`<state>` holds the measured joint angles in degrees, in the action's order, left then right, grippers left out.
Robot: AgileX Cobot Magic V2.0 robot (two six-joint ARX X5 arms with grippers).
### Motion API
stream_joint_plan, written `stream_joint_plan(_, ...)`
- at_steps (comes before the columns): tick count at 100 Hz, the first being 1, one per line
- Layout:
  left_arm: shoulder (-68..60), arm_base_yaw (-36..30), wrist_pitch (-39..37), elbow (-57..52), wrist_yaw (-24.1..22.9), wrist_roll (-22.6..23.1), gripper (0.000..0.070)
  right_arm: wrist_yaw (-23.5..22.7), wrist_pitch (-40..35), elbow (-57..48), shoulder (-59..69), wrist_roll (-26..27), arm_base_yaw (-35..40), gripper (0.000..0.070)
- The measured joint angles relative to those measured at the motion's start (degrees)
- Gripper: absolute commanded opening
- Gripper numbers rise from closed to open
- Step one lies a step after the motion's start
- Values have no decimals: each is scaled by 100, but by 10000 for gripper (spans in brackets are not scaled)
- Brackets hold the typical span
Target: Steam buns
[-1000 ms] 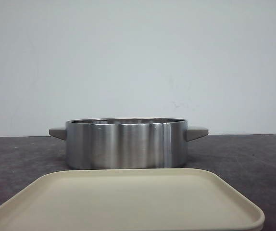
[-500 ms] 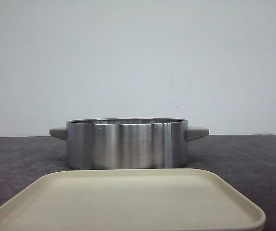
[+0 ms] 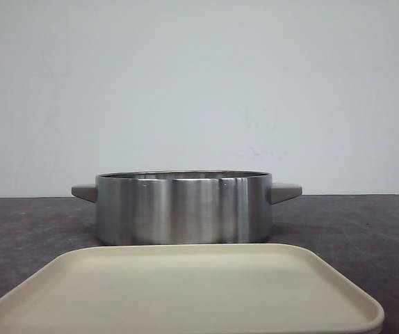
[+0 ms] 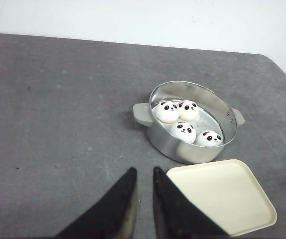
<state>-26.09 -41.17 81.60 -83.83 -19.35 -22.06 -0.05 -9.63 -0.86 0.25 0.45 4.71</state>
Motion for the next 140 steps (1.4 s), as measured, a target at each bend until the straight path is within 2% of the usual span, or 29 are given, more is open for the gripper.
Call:
stream_joint_plan(42,0,0,0,0,0,9,17,0,0,0,0,0,0,4)
stream_joint_plan(60,37,122,-103,94,-168,245,19,0,0,0,0,0,0,4)
stream_joint_plan(65,155,249,-592,365,-153,378,19,0,0,0,0,0,0,4)
stream_joint_plan(71,339,463,-1556,824,59,671,19,0,0,0,0,0,0,4)
stream_joint_plan(90,1130,1320,-5473,3383,1725,1928,19,0,0,0,0,0,0,4)
stream_joint_plan(97,1338,1744,-6675,4441,2177,2063,19,2,0,0,0,0,0,4)
stream_joint_plan(105,1429,2218,-7716,5565,2597,1971,19,0,0,0,0,0,0,4)
stream_joint_plan(120,1443,2887,-8797,7302,2708,1375,22,2,0,0,0,0,0,4)
stream_joint_plan(130,1523,3128,-8885,7978,2706,1080,22,0,0,0,0,0,0,4)
stream_joint_plan(140,1714,3274,-8826,8196,2658,1062,22,0,0,0,0,0,0,4)
